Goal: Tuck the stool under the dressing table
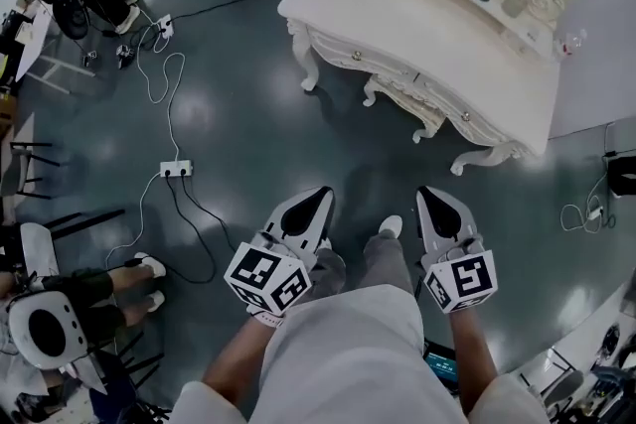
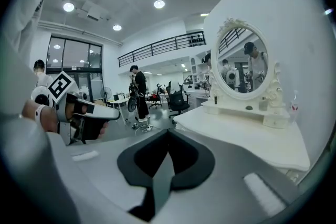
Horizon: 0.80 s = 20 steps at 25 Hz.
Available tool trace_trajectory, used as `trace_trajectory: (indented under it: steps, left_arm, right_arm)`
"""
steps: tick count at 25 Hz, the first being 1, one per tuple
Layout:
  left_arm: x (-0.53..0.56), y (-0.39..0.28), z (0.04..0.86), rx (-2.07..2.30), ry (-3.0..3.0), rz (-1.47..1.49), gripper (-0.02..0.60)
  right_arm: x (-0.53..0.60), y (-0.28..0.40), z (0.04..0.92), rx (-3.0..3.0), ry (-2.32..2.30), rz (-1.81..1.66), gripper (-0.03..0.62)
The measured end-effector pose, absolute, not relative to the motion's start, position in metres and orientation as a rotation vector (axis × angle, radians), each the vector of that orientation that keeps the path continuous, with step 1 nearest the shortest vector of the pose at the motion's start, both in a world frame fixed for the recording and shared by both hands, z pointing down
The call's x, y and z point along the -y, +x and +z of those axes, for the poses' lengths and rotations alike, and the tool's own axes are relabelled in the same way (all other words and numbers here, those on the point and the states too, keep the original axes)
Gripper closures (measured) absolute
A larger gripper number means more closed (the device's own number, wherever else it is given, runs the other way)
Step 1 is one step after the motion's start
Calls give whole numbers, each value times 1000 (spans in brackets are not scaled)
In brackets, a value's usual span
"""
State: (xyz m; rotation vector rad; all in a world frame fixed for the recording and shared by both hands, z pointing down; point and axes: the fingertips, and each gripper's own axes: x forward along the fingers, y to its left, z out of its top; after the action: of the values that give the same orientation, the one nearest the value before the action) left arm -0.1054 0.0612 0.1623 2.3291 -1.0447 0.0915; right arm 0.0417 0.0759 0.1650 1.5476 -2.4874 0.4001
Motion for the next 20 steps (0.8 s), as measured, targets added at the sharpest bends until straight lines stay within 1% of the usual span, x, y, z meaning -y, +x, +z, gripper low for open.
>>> trace_trajectory:
  steps: [11,20]
  left_arm:
    - [-82,-172,96,1185,2373,21,574]
    - [-115,-223,76,1275,2399,-5,574]
  right_arm:
    - [-92,-14,99,2601,1501,258,585]
    - [-110,-41,68,2644,1511,158,585]
